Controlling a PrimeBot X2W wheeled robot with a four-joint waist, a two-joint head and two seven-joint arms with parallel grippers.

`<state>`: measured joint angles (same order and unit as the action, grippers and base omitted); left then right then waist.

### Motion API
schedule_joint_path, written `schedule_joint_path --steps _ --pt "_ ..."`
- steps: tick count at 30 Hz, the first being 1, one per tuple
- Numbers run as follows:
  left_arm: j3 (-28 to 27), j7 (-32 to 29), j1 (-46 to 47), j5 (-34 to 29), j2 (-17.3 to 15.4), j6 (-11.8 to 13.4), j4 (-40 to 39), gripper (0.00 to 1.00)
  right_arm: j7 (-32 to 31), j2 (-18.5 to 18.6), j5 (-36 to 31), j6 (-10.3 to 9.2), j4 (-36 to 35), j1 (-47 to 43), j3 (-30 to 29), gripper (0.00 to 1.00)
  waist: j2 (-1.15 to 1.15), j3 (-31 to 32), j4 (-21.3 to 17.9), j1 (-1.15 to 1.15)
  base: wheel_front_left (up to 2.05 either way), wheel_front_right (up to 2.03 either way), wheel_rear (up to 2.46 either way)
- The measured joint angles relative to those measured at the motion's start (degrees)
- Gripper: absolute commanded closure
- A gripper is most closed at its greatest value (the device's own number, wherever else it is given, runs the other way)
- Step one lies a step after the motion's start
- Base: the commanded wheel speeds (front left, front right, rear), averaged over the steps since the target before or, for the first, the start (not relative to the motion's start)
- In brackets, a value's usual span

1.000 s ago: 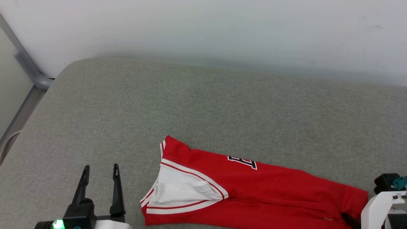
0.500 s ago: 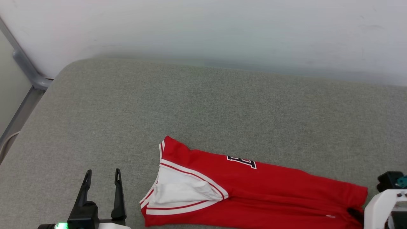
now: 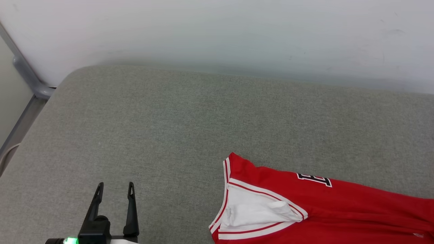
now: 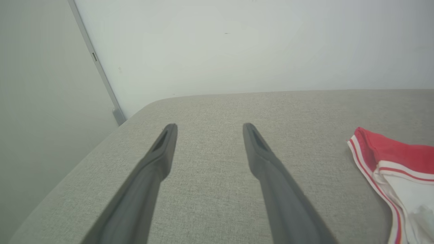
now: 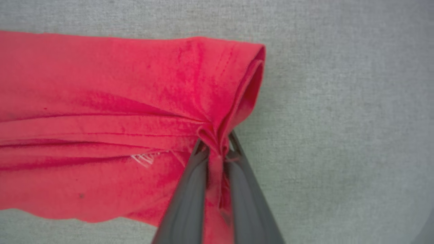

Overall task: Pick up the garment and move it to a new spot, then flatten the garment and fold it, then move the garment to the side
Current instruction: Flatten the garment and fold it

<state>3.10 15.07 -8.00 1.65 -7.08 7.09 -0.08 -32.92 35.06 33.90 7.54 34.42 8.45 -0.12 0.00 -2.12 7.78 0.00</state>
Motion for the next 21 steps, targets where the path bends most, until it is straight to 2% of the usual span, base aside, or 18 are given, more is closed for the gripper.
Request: schedule_joint_path --steps 5,11,16,21 --pt "0.18 0.0 -0.01 -0.62 0.02 -0.38 0.44 0.0 0.07 -1.43 2.34 -0.03 -1.88 -0.02 -0.43 1.0 0.0 0.46 0.06 0.0 0.0 0.0 0.0" --pt "0.05 0.0 -0.07 -1.01 -0.1 -0.48 0.63 0.0 -1.53 -3.46 7.58 -0.03 -13.7 -1.75 1.99 1.0 0.0 0.75 -0.3 0.0 0.0 0.0 0.0" --pt "0.23 0.0 -0.05 -1.11 -0.1 -0.55 0.79 0.0 -4.71 -6.86 9.96 -0.04 -23.94 -3.3 5.17 1.0 0.0 0.63 -0.24 0.0 0.0 0.0 0.0" --pt "0.73 0.0 0.17 -1.35 0.03 -0.65 1.11 0.0 -7.05 -11.1 9.83 -0.04 -29.24 -3.39 9.53 1.0 0.0 0.22 0.36 0.0 0.0 0.0 0.0"
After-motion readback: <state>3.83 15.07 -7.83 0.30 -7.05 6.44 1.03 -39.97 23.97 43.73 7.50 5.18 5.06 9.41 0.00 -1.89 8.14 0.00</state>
